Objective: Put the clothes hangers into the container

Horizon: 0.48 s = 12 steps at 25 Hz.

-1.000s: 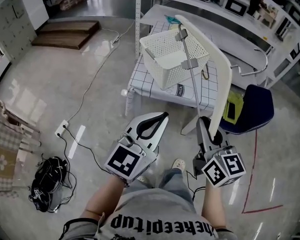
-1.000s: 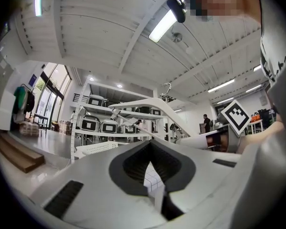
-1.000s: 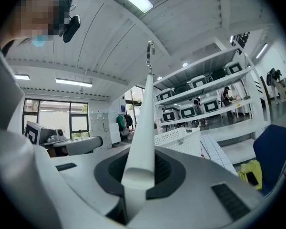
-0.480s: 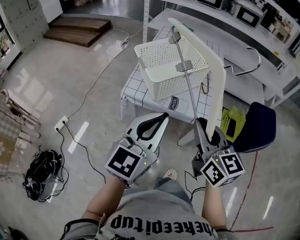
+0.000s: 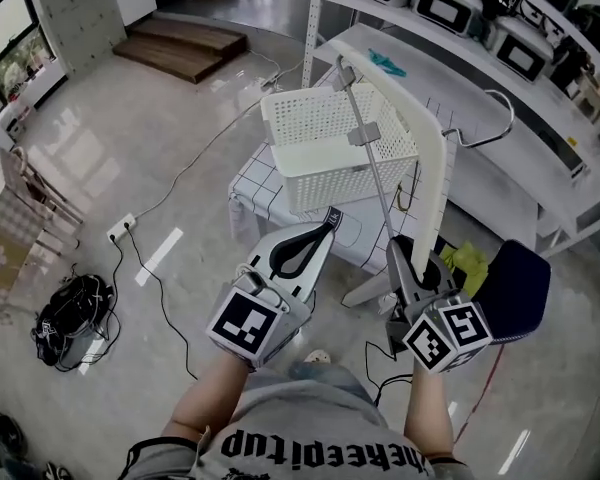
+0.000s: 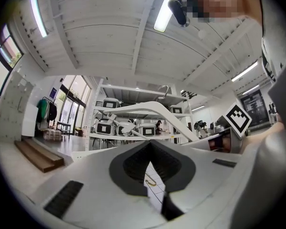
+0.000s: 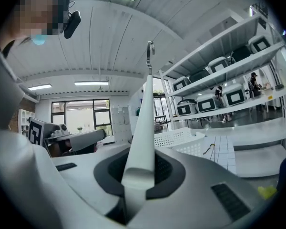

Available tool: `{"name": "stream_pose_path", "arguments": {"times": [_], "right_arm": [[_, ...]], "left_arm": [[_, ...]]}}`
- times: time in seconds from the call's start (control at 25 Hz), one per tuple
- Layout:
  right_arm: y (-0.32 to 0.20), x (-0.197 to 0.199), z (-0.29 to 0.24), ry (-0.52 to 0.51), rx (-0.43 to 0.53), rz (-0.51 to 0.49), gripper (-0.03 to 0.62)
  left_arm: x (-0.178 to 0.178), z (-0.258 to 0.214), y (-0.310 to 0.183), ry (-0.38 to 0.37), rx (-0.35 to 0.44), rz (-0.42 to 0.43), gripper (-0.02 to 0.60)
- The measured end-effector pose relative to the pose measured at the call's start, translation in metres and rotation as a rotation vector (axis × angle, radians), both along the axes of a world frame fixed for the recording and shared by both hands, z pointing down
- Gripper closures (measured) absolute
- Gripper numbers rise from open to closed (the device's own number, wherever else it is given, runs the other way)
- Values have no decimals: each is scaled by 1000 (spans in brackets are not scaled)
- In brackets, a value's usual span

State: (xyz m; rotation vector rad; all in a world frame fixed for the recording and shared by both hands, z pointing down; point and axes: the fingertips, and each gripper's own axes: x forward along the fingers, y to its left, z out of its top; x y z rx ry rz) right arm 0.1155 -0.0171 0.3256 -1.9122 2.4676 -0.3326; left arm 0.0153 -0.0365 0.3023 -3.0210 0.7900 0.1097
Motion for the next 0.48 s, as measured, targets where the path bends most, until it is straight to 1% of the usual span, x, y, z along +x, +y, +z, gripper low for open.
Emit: {"name": "stream_pose_path", "arguments": {"times": [0.08, 0.32, 0.4, 0.48], "right_arm": [[-5, 13, 2, 1, -5, -31, 549], [-14, 41, 5, 14, -19, -110, 549], [-16, 47, 6, 10, -23, -131, 549], [-18, 53, 6, 11, -28, -145, 549]], "left_arm": [[13, 1, -2, -5, -21, -28, 561], [36, 2, -1, -6, -21, -97, 561], [40, 2, -1, -10, -17, -117, 561], [43, 1, -2, -11, 5, -129, 561]]}}
